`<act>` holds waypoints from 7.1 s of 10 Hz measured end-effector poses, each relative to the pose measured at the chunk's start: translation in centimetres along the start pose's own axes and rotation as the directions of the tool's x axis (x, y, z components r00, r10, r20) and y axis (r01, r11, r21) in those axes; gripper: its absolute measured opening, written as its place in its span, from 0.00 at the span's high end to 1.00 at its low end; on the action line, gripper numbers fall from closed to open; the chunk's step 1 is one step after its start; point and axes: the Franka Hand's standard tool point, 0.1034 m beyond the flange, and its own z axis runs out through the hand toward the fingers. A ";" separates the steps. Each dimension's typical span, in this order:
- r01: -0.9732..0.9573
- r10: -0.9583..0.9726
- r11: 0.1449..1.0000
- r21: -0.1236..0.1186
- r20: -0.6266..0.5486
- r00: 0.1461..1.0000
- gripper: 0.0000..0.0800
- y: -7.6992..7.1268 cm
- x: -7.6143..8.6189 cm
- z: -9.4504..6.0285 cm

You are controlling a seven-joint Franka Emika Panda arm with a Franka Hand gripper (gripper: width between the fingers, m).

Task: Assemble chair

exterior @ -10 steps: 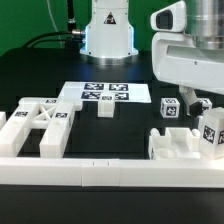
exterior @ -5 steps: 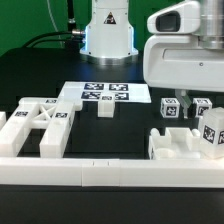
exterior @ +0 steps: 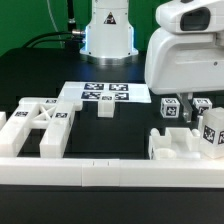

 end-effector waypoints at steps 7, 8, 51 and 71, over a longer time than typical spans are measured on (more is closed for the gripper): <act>0.106 -0.106 0.994 0.001 0.005 0.994 0.64 0.2 -0.1 0.7; 0.086 -0.086 0.996 0.002 0.005 0.996 0.64 0.2 -0.1 0.7; -0.082 0.083 0.996 0.016 -0.025 0.996 0.64 0.5 0.5 0.8; -0.995 0.997 -0.003 0.105 0.076 0.005 0.33 0.1 0.1 1.1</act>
Offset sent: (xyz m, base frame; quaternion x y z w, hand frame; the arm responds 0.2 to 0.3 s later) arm 0.0000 0.0000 0.0000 0.0000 0.0000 0.0000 1.0000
